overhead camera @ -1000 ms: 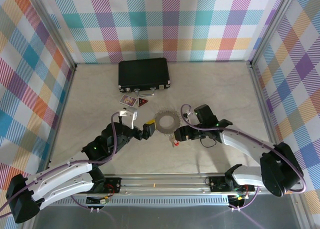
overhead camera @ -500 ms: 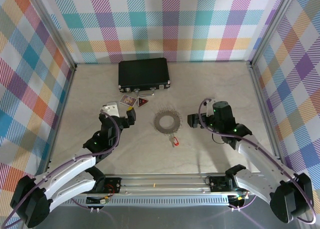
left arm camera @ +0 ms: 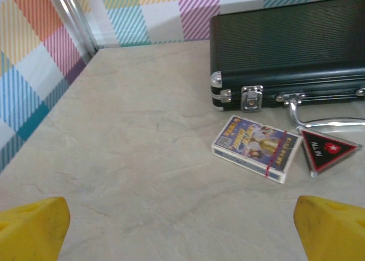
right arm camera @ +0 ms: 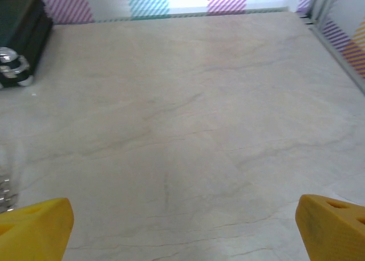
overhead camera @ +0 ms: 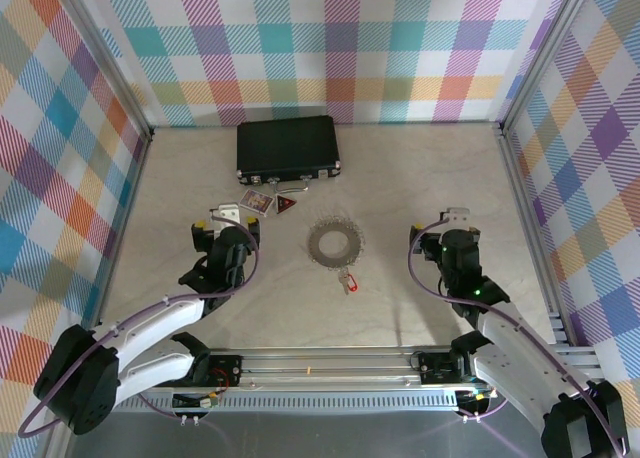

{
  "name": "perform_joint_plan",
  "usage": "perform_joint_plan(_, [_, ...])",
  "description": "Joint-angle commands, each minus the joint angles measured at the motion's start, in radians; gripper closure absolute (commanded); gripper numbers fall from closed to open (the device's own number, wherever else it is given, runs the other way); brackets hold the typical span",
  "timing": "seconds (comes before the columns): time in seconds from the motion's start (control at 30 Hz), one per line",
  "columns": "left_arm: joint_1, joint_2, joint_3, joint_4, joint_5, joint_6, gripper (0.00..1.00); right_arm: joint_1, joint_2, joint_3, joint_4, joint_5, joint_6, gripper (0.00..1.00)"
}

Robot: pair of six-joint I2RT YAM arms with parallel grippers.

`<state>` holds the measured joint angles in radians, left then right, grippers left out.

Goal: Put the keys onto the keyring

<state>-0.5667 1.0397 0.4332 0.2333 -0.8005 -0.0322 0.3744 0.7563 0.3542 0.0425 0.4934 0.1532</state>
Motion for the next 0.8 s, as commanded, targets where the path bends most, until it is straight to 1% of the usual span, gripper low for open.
perform_joint_plan(0.0, [0.029,0.040,-0.024,0.112,-0.090,0.077,0.00,-0.015,0.006,-0.014,0.078,0.072,-0.028,0.01])
perform_joint_plan(0.1, [0.074,0.083,-0.057,0.162,-0.079,0.057,0.00,-0.032,0.031,-0.036,0.094,0.097,-0.036,0.01])
perform_joint_plan(0.2, [0.110,0.091,-0.075,0.201,-0.049,0.035,0.00,-0.044,0.059,-0.073,0.163,0.068,-0.088,0.01])
perform_joint_plan(0.27, [0.127,0.106,-0.085,0.236,-0.038,0.038,0.00,-0.046,0.086,-0.099,0.217,0.056,-0.112,0.01])
perform_joint_plan(0.33, [0.141,0.138,-0.090,0.269,-0.033,0.038,0.00,-0.048,0.125,-0.128,0.276,0.070,-0.106,0.01])
perform_joint_plan(0.37, [0.148,0.157,-0.095,0.290,-0.027,0.034,0.00,-0.048,0.137,-0.116,0.256,0.067,-0.103,0.01])
perform_joint_plan(0.43, [0.161,0.193,-0.098,0.327,-0.008,0.034,0.00,-0.048,0.144,-0.125,0.297,0.034,-0.128,0.01])
perform_joint_plan(0.47, [0.162,0.202,-0.090,0.319,0.004,0.037,0.00,-0.048,0.142,-0.132,0.313,0.029,-0.136,0.01])
perform_joint_plan(0.57, [0.184,0.240,-0.093,0.397,0.013,0.059,0.00,-0.048,0.153,-0.138,0.348,0.031,-0.155,0.01])
perform_joint_plan(0.77, [0.250,0.329,-0.071,0.509,0.070,0.068,0.00,-0.048,0.303,-0.118,0.504,0.071,-0.213,0.01])
